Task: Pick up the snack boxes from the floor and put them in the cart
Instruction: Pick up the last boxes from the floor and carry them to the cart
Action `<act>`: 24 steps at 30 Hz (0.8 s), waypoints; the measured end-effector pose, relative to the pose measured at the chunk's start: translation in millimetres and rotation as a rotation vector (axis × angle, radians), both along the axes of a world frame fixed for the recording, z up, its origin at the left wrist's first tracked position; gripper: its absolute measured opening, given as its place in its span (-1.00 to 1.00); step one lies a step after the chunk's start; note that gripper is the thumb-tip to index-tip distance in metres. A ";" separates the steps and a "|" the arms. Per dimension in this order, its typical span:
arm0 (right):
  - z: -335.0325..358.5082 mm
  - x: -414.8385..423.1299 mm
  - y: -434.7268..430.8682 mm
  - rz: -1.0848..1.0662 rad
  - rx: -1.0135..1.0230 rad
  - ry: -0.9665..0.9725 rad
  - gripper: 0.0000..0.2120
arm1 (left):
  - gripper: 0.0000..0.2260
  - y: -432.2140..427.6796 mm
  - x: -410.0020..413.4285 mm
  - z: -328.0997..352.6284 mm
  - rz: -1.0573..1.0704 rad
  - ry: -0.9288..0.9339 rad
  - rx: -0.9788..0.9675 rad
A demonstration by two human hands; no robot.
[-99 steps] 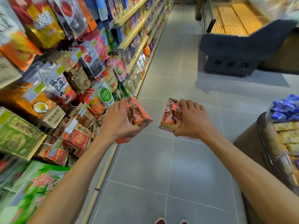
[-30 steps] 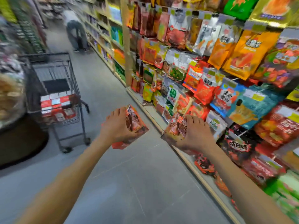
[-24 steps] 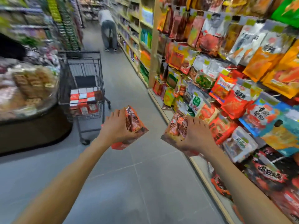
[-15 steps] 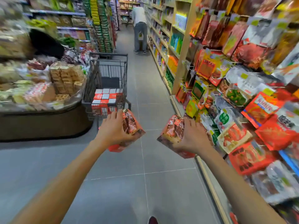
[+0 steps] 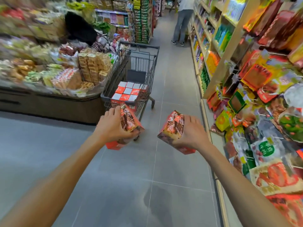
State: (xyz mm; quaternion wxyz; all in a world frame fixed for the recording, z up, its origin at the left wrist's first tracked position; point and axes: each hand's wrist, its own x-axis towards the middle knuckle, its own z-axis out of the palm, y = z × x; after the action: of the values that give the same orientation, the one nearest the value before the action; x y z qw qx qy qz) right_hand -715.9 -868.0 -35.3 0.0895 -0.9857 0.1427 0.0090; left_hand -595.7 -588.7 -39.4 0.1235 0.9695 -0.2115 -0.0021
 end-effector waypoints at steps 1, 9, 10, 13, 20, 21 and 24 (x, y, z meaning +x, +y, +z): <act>-2.9 12.4 -0.9 0.016 0.015 0.010 0.16 | 0.18 0.8 7.4 -2.6 0.015 0.005 0.003; -18.6 127.6 9.7 0.105 0.082 0.006 0.09 | 0.12 23.7 83.8 -23.7 0.140 0.053 -0.016; -20.5 142.8 12.1 0.112 0.094 0.002 0.08 | 0.12 26.9 96.3 -26.1 0.149 0.058 -0.016; -26.0 191.1 18.9 0.128 0.109 -0.009 0.06 | 0.10 34.5 138.8 -33.0 0.167 0.058 -0.023; -36.0 314.5 29.2 0.098 0.177 -0.008 0.07 | 0.06 44.4 249.5 -41.6 0.185 0.073 -0.053; -36.7 325.9 30.2 0.098 0.181 -0.020 0.06 | 0.06 44.5 258.7 -41.3 0.182 0.072 -0.048; -44.5 370.4 34.3 0.085 0.228 -0.015 0.10 | 0.07 47.4 296.6 -45.8 0.187 0.088 -0.043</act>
State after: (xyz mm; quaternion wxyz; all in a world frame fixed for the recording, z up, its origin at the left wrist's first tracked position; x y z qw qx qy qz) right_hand -345.5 -833.8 -79.8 0.2016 -0.9743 0.0983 0.0217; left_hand -299.1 -541.3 -85.2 0.1532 0.9811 -0.1143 -0.0285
